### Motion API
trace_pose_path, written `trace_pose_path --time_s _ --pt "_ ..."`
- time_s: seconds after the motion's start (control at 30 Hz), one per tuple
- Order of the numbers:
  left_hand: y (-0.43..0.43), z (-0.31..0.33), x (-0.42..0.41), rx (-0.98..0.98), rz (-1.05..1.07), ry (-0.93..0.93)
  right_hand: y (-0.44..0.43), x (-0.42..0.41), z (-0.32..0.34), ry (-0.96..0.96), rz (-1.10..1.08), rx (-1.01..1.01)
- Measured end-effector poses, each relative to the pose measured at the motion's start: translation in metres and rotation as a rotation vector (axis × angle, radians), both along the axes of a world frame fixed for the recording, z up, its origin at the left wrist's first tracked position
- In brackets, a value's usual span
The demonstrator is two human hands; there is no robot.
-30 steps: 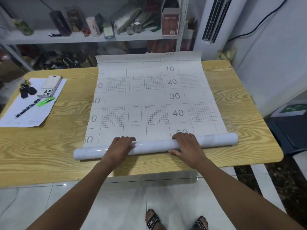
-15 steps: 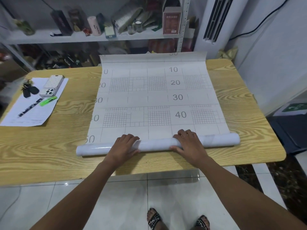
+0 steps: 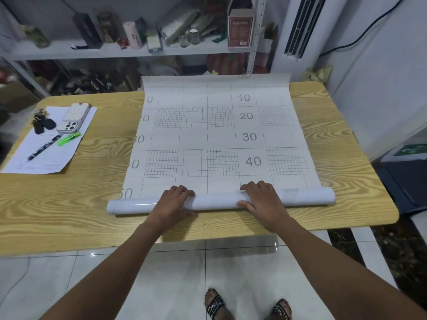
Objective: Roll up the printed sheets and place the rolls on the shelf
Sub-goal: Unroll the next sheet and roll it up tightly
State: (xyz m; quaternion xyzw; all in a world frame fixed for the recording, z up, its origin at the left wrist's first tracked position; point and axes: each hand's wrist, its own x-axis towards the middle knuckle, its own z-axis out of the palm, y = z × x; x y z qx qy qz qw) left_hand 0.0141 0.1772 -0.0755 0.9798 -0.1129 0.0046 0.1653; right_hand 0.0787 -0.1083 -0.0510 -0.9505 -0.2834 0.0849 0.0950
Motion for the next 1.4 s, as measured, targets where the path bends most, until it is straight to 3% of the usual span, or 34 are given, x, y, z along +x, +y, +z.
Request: trace_pose_path --time_s 0.3,0.7,1.03,1.4 --pt "0.002 0.0 -0.001 0.058 -0.024 0.023 0.001 -0.002 0.001 -0.015 -0.022 0.006" --pt "0.002 0.011 -0.002 -0.021 -0.088 0.007 0.001 -0.004 -0.002 -0.058 -0.038 0.036" --pt "-0.004 0.019 -0.008 -0.073 0.017 0.137 -0.001 -0.005 -0.007 -0.065 -0.01 0.073" --pt "-0.002 0.021 -0.007 -0.003 0.017 0.157 -0.002 -0.006 -0.01 -0.099 0.013 0.048"
